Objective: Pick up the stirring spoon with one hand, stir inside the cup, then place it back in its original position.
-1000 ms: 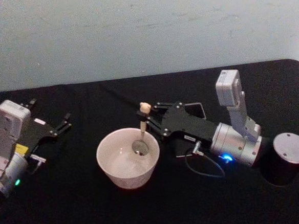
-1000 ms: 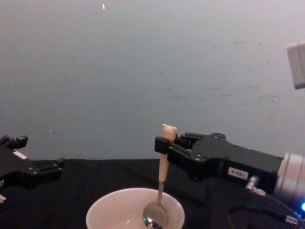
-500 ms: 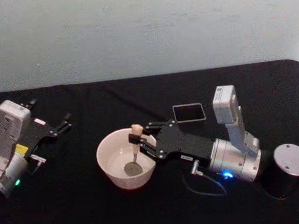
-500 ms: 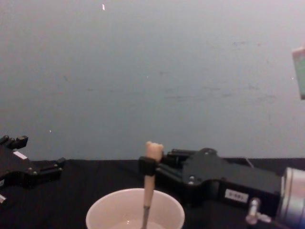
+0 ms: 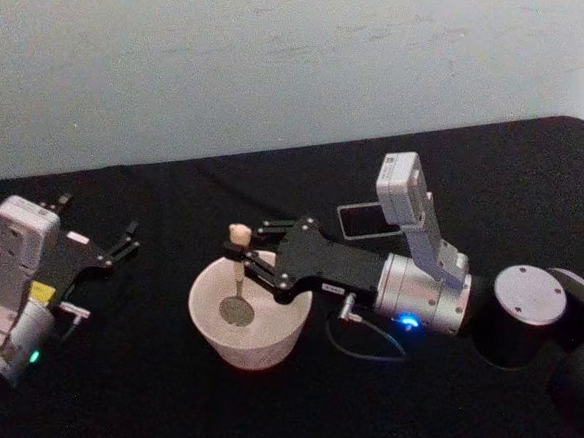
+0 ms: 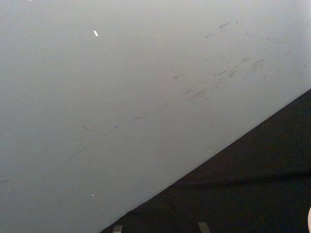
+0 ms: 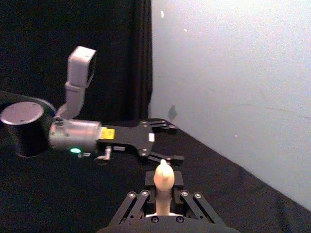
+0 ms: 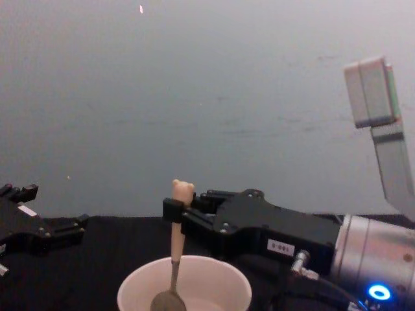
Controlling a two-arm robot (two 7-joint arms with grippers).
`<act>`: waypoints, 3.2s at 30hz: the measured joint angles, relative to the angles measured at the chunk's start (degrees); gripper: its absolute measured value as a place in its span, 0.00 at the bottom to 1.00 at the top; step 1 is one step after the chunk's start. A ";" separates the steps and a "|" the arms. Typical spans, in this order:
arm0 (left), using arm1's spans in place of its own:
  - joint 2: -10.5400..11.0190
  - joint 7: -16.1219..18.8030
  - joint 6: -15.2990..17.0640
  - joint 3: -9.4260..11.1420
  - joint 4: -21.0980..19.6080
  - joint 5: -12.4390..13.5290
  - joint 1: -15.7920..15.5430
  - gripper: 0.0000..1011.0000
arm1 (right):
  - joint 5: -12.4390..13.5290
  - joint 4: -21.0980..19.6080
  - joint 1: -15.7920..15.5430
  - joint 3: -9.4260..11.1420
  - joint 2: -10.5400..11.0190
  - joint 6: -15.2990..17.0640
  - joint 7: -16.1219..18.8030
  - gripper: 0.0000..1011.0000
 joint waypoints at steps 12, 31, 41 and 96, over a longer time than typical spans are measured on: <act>0.00 0.00 0.00 0.00 0.00 0.00 0.00 0.99 | -0.49 2.17 1.02 2.01 -0.05 -0.40 -1.47 0.19; 0.00 0.00 0.00 0.00 0.00 0.00 0.00 0.99 | 0.33 -1.50 -1.90 3.67 2.54 0.68 -1.53 0.19; 0.00 0.00 0.00 0.00 0.00 0.00 0.00 0.99 | 1.78 -6.36 -4.82 2.55 4.60 1.88 0.76 0.19; 0.00 0.00 0.00 0.00 0.00 0.00 0.00 0.99 | 1.30 -9.78 -2.63 6.10 4.03 0.15 -2.41 0.19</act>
